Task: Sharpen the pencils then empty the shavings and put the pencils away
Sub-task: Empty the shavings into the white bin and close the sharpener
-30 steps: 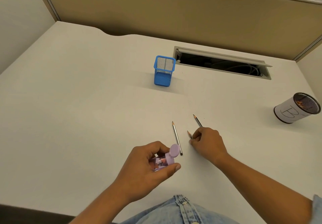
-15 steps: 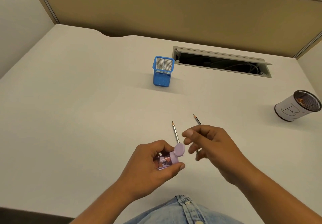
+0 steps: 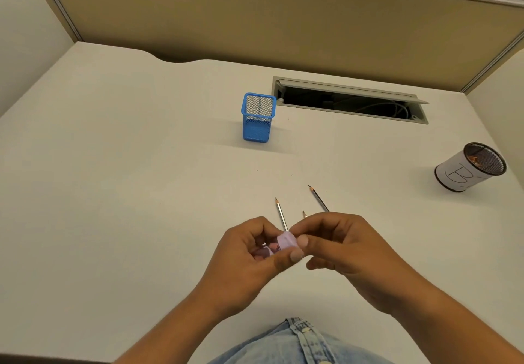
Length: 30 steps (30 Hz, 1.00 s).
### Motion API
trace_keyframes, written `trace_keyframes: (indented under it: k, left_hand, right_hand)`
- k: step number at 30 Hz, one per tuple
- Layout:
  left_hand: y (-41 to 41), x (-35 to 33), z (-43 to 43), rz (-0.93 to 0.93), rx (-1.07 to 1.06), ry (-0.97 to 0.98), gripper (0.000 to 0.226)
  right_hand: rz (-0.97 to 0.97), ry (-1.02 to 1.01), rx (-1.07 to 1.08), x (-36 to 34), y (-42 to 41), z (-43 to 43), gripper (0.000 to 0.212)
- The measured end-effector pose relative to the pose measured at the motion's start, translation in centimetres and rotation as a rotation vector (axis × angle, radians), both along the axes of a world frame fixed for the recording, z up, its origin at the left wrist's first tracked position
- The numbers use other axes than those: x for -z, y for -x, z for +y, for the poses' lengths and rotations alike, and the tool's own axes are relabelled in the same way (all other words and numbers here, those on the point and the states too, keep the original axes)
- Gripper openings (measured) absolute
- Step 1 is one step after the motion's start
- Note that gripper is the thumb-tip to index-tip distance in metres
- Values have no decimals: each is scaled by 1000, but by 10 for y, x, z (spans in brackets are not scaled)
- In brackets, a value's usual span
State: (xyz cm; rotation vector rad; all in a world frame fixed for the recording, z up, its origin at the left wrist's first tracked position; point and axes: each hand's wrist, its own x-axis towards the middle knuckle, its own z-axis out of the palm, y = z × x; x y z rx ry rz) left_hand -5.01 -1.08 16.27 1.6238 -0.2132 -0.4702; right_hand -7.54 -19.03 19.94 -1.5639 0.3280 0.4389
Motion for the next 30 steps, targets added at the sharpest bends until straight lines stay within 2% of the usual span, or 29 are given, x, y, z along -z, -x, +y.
trace_keyframes:
  k: [5, 10, 16, 19, 22, 24, 26, 30]
  left_hand:
    - [-5, -7, 2, 82, 40, 137, 36]
    - [-10, -7, 8, 77, 49, 51, 47]
    - [-14, -6, 15, 58, 117, 13, 43]
    - [-15, -4, 16, 64, 133, 50, 40]
    - [-15, -3, 14, 55, 203, 73, 39]
    - [-17, -1, 7, 7, 260, 57, 25]
    - [-19, 0, 0, -101, 305, -42, 12]
    - [-10, -7, -43, -366, 392, -397, 37]
  right_hand:
    - [-51, -22, 45, -1, 3, 6, 13]
    - [-72, -48, 94, 2, 9, 18, 18]
    - [-75, -76, 120, 5, 15, 32, 16]
    - [-160, 37, 134, 7, 19, 42, 21]
    - [-235, 171, 177, 11, 20, 46, 14]
    - [-257, 223, 234, 13, 19, 40, 9]
    - [-278, 319, 275, 15, 18, 29, 9]
    - [-363, 579, 260, 17, 21, -13, 8]
